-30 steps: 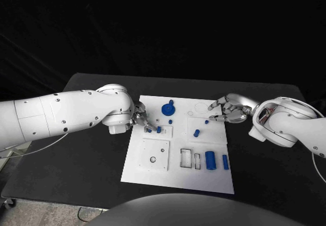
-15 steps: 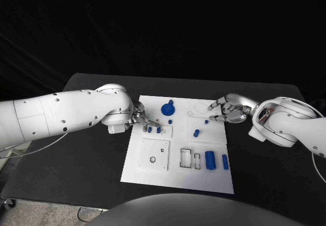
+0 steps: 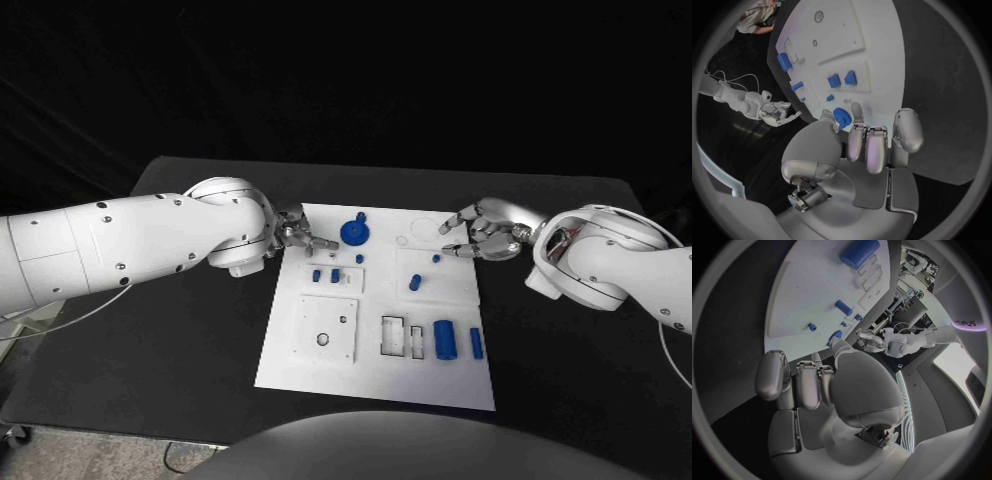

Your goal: Assemble the parts on the task board

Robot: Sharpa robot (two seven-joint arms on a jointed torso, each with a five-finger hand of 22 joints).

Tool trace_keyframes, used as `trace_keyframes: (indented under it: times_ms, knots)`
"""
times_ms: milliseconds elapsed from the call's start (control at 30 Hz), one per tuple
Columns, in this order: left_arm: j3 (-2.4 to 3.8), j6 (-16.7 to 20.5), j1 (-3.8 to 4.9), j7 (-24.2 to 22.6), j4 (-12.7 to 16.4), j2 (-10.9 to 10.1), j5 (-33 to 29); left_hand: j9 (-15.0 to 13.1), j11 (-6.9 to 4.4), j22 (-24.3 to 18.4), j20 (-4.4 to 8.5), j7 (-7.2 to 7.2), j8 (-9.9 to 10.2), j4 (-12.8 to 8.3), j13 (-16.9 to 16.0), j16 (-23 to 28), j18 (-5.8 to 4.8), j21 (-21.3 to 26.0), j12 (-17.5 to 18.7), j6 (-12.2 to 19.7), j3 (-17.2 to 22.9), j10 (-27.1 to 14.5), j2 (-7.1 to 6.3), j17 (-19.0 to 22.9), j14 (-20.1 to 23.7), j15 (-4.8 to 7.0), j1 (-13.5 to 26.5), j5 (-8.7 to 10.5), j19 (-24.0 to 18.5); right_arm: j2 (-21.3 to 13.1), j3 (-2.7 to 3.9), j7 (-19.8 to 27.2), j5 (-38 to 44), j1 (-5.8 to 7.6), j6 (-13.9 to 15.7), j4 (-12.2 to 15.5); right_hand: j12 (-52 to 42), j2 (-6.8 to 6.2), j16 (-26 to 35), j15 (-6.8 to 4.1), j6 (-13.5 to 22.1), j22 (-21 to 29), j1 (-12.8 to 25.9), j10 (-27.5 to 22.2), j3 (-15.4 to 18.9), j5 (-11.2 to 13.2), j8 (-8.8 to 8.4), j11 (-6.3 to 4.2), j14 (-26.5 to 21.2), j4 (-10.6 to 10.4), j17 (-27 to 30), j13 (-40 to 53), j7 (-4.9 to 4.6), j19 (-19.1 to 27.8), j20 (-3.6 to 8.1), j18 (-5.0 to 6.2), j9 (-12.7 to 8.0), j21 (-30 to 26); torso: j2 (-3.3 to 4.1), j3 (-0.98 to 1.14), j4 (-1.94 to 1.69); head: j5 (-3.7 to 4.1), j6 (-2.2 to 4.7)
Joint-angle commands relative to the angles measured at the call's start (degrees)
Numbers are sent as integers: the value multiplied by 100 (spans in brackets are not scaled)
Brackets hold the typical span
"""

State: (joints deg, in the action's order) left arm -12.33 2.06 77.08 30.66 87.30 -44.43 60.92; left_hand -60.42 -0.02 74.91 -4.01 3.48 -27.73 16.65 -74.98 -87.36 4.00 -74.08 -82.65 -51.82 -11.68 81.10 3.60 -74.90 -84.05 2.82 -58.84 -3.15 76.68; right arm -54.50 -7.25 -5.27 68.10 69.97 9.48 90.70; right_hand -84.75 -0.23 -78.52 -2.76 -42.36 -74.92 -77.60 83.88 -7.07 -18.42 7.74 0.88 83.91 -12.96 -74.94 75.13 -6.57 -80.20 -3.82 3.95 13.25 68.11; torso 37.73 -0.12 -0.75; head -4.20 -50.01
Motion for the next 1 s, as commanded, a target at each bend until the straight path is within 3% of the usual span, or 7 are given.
trace_keyframes:
  times_ms: [33, 133, 233, 367, 400, 600, 1000]
  knots:
    - [12, 1476, 51, -1504, 24, -1, 1120, 62, 50, 483, -18, 54, 92, 7, -595, 243, 73, 112, 282, 131, -94, -276, -38, -902, -21, -78, -234, -8, -123, 1, 0, 20, 5, -5, -30, -6, 91, 11, 50, 30, -41, -409, -7, -14, -21, -23, -9, 34, 218, -3, -587, 1086, -16, 52, 6, 122, -8, -38, 8, -4, 1, 5, 1]
    - [13, 1949, 70, -2107, -15, 16, 1490, 233, 150, 378, -87, 174, 323, -66, 83, 982, 123, 389, 1143, 459, -72, -1237, -44, -121, 769, -169, -763, -363, -401, -2, 0, 41, 3, -5, -4, -5, 107, 11, 56, 30, -42, -406, -2, -28, -22, -23, -9, 35, 215, -6, -582, 1076, -16, 56, 5, 124, -10, -48, 7, 1, 5, 6, 1]
    - [10, 2197, 78, -2767, -93, 70, 1874, 517, 300, 360, -195, 240, 533, -86, 1745, 1293, 131, 546, 3448, 606, 149, -3552, 49, 212, 1101, -275, -1602, -812, -584, -10, 0, 112, 2, -5, 68, -4, 179, 14, 54, 30, -64, -407, 8, -96, -30, -26, -1, 35, 215, -14, -583, 1028, -17, 56, 5, 124, -11, -50, 8, -3, 6, 8, 1]
    - [2, 2207, 49, -3375, -251, 211, 2526, 1268, 224, 921, -186, 114, 1088, 28, 2965, 1001, -65, -411, 4803, 678, 623, -3836, -4, 79, 578, -189, -2540, -824, 287, -24, 0, 258, 1, -7, 214, 15, 341, 7, 79, 26, -170, -407, 5, -233, -63, -34, 40, 31, 209, -14, -562, 914, -16, 55, 6, 126, -13, -71, 13, -5, -3, -3, 1]
    - [-1, 2141, 21, -3445, -312, 270, 2828, 1755, 177, 963, -135, 75, 1384, -22, 3554, 1149, -73, -450, 5337, 537, 804, -3813, -82, 307, 586, -112, -2712, -792, 340, -24, 0, 295, 1, -8, 255, 22, 393, 3, 101, 25, -203, -402, 2, -275, -74, -36, 51, 29, 203, -14, -545, 877, -14, 58, 7, 129, -15, -87, 14, -5, -2, -3, 1]
    - [-7, 1564, -93, -3243, -569, 509, 3636, 2540, 89, 943, -82, -191, 1980, -16, 4332, 1332, -50, -310, 5922, 562, 1111, -3994, -390, 640, 633, -27, -2891, -752, 280, -33, 0, 361, -2, -14, 309, 43, 585, -15, 183, 22, -245, -380, 10, -426, -98, -28, 54, 26, 178, -25, -480, 738, -14, 76, 10, 140, -31, -150, 9, -8, -5, -7, 1]
    - [-6, 1046, -267, -2993, -793, 702, 3833, 2910, 232, 1033, -103, -253, 2208, -28, 4284, 1143, -80, -400, 5495, 446, 1301, -3783, -538, 564, 542, -130, -2716, -706, 392, -46, 0, 361, -13, -21, 311, 59, 849, -33, 304, 19, -268, -343, 43, -610, -124, 1, 39, 23, 141, -60, -383, 537, -13, 106, 13, 158, -62, -253, 4, 0, -7, -25, 1]
